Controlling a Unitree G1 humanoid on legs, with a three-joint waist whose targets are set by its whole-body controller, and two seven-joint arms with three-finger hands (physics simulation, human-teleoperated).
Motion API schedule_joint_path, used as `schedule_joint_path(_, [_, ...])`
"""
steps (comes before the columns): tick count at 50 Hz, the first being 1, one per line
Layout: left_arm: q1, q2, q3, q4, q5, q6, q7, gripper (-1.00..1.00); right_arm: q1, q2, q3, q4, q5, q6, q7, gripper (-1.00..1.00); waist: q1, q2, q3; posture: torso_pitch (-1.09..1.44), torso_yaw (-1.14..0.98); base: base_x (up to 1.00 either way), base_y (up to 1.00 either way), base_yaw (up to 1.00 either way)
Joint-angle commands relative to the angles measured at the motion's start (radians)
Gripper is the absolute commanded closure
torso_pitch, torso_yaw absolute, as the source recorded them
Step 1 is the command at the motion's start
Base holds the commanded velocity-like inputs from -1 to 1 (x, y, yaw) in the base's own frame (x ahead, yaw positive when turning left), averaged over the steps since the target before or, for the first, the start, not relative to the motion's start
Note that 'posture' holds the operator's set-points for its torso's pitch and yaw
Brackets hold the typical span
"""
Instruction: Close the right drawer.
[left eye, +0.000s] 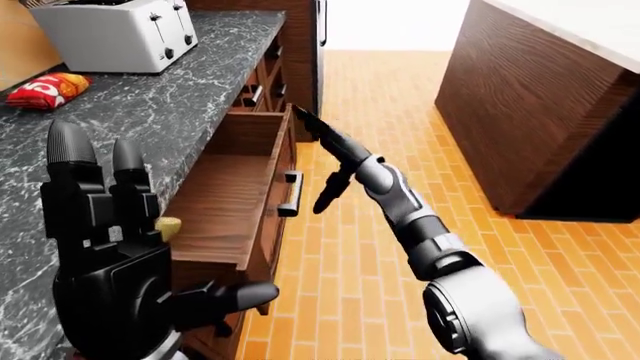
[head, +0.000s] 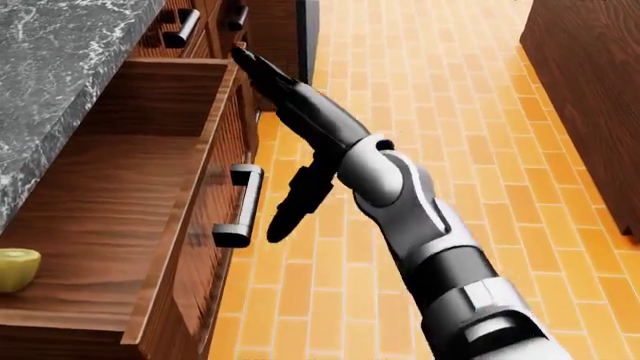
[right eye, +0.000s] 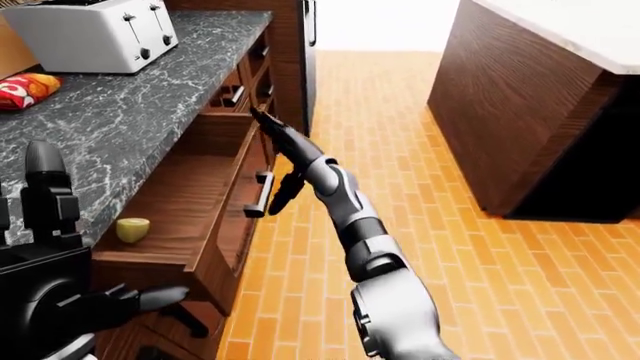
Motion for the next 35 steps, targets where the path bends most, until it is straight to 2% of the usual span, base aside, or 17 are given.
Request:
schedule_joint_path(1, [-0.008,0.002,-0.004,-0.032,0.003,-0.025,0.0,-1.0,-0.002,-0.04,-0.014,-0.157,0.051,0.059,0.032,-1.0,-0.001,0.004,-0.018,0.0,0.0,0.0,0.0,0.0])
schedule_joint_path(4, [-0.005,0.002,-0.01,-0.028,0.008,-0.031,0.001,-1.0,0.08,-0.08,-0.032,-0.397,0.094,0.169,0.075,-1.0,0.0,-0.001,-0.019,0.0,0.0,0.0,0.0,0.0])
schedule_joint_path(11, [-0.005,0.005,-0.012,-0.024,0.009,-0.033,0.002,-1.0,0.367,-0.09,-0.044,-0.934,0.13,0.366,0.086,-1.0,0.0,-0.004,-0.02,0.0,0.0,0.0,0.0,0.0])
schedule_joint_path(15, [-0.002,0.005,-0.018,-0.02,0.013,-0.038,0.002,-1.0,0.533,-0.11,-0.08,-1.218,0.154,0.467,0.08,-1.0,0.002,-0.003,-0.021,0.0,0.0,0.0,0.0,0.0])
schedule_joint_path(19, [0.001,0.007,-0.025,-0.016,0.018,-0.043,0.004,-1.0,0.683,-0.111,-0.129,-1.408,0.203,0.499,0.023,-1.0,0.002,-0.003,-0.02,0.0,0.0,0.0,0.0,0.0])
schedule_joint_path(21, [0.001,0.008,-0.026,-0.013,0.019,-0.046,0.004,-1.0,0.776,-0.104,-0.141,-1.472,0.222,0.471,-0.009,-1.0,0.002,-0.004,-0.021,0.0,0.0,0.0,0.0,0.0])
schedule_joint_path(26, [0.001,0.009,-0.029,-0.008,0.023,-0.05,0.005,-1.0,0.974,-0.072,-0.227,-1.594,0.319,0.376,-0.103,-1.0,-0.002,-0.005,-0.025,0.0,0.0,0.0,0.0,0.0])
schedule_joint_path(27, [0.003,0.009,-0.03,-0.006,0.023,-0.053,0.005,-1.0,0.996,-0.06,-0.256,-1.61,0.371,0.365,-0.121,-1.0,-0.003,-0.005,-0.025,0.0,0.0,0.0,0.0,0.0])
schedule_joint_path(32, [0.004,0.01,-0.037,0.007,0.029,-0.064,0.006,-1.0,1.02,-0.053,-0.342,-1.565,0.459,0.309,-0.265,-1.0,-0.006,-0.003,-0.026,0.0,0.0,0.0,0.0,0.0])
schedule_joint_path(35, [0.006,0.011,-0.039,0.011,0.03,-0.066,0.007,-1.0,1.013,-0.076,-0.41,-1.556,0.497,0.336,-0.362,-1.0,-0.008,-0.004,-0.027,0.0,0.0,0.0,0.0,0.0])
